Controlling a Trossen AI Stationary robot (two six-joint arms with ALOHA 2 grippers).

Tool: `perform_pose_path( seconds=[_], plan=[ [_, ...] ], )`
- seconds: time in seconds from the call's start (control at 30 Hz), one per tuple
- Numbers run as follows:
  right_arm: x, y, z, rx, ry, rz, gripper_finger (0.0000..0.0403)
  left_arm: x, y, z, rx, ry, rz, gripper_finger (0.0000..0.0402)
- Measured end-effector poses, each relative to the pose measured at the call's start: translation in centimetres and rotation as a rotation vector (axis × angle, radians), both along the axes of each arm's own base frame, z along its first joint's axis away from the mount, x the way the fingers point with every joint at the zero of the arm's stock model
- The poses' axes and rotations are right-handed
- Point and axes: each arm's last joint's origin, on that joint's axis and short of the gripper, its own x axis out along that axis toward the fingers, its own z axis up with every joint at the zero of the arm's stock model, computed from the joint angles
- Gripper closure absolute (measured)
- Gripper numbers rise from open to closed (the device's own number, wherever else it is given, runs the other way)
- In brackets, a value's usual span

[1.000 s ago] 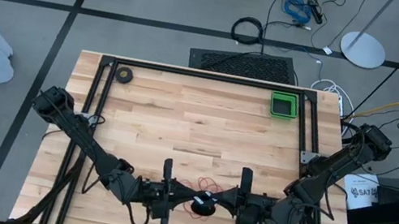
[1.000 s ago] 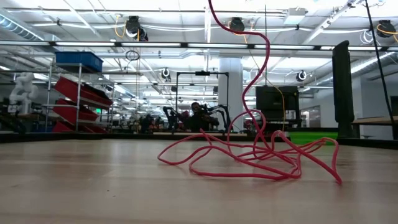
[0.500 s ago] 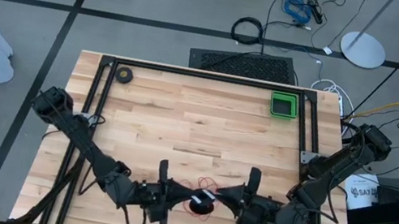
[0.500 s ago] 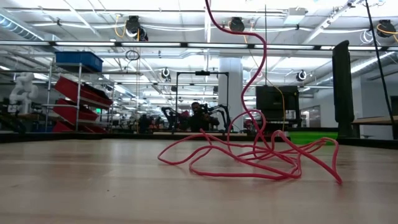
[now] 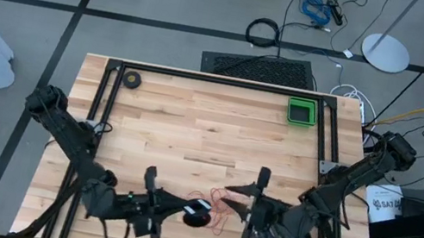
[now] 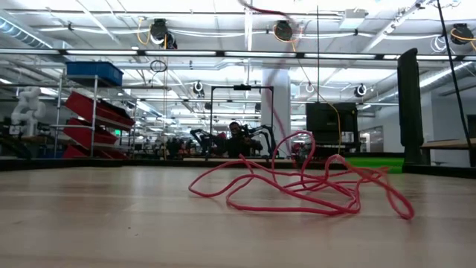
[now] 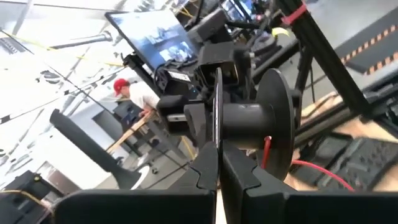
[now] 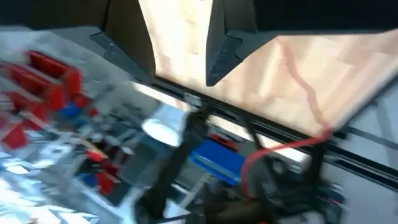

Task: Coil cords
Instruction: Coil the red wire into the spool

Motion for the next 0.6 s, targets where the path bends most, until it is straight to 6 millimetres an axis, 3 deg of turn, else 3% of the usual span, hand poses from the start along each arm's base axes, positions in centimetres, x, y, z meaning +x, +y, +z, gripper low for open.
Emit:
perform_pose_path(
  seconds=[0.17, 0.33, 0.6],
  plan=[
    [0.9, -0.6, 0.0, 0.102, 0.009, 0.154, 0.0266, -1.9, -0.4, 0.8, 0.009, 0.028, 0.043, 0.04],
    [1.6, -1.2, -0.3, 0.136, 0.018, 0.159, 0.0266, -2.9, -0.7, 1.4, -0.003, 0.018, 0.027, 0.04],
    [4.8, -1.0, -3.7, 0.127, 0.08, 0.261, 0.0265, -3.1, -0.7, 1.5, 0.013, 0.021, 0.038, 0.04]
  ],
)
